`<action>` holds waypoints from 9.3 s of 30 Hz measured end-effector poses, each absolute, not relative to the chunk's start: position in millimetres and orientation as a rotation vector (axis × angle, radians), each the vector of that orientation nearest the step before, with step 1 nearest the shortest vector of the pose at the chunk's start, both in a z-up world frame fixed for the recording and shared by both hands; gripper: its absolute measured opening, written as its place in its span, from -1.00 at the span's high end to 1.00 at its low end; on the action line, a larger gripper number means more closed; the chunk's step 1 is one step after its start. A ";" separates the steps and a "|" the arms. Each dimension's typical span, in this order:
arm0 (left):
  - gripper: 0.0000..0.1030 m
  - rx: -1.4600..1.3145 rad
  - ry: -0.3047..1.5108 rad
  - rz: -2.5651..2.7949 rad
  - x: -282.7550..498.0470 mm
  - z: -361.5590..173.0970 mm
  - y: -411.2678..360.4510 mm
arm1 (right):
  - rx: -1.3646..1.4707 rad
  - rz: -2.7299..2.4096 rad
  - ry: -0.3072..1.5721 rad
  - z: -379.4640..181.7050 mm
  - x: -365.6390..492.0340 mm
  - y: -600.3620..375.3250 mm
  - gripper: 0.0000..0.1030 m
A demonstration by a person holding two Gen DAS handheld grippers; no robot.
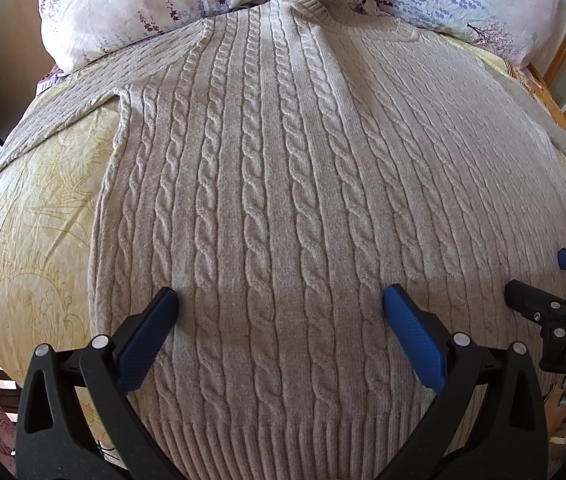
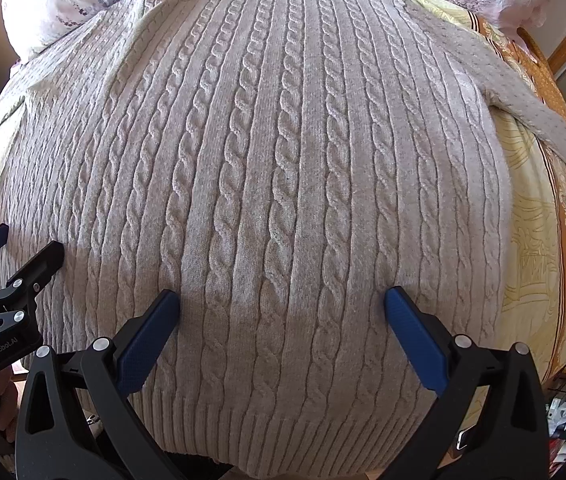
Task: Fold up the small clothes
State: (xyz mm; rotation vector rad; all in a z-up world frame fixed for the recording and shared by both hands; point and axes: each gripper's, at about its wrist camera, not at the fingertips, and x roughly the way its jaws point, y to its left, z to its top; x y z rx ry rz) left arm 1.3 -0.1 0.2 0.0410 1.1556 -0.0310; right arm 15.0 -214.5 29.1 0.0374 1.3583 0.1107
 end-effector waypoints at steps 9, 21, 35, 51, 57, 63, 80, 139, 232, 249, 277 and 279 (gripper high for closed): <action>-0.97 0.055 1.167 -0.045 7.2 -0.9 0.5 | 0.060 0.150 1.356 26.6 36.9 -225.4 -0.97; -0.96 -0.186 0.945 -0.090 16.4 34.6 30.7 | 1.090 0.025 0.886 35.9 74.4 -459.4 -0.48; -0.96 -0.190 0.841 -0.099 49.6 53.9 18.0 | 1.375 -0.295 0.726 -27.2 72.4 -562.9 0.11; -0.96 -0.285 0.819 -0.088 71.0 52.9 35.5 | 1.449 -0.342 0.552 -47.4 67.2 -591.7 0.61; -0.96 -0.303 0.825 -0.087 76.7 50.1 38.7 | 1.440 -0.297 0.493 -41.4 68.1 -589.5 0.80; -0.96 -0.331 0.821 -0.093 82.8 48.6 43.6 | 1.366 -0.103 0.394 4.8 86.1 -579.0 0.80; -0.96 -0.388 0.831 -0.112 89.4 42.4 49.3 | 0.889 0.470 0.914 23.8 155.8 -352.7 0.79; -0.96 -0.752 0.707 0.225 96.3 28.1 198.5 | 0.565 0.760 1.269 21.9 248.5 -100.8 0.78; 0.08 -1.494 0.591 0.025 139.1 -20.5 223.7 | 0.390 0.280 1.068 54.4 162.9 -254.0 0.06; 0.85 -1.018 0.722 -0.688 217.1 75.0 37.7 | 0.577 0.110 0.955 55.4 139.3 -335.8 0.06; -0.36 -0.099 0.942 -0.741 143.2 44.0 -68.7 | 1.073 0.182 1.080 20.8 126.7 -421.1 0.09; -0.35 -0.221 0.982 -0.636 150.6 38.7 -32.1 | 1.037 0.176 1.097 23.0 121.9 -420.3 0.09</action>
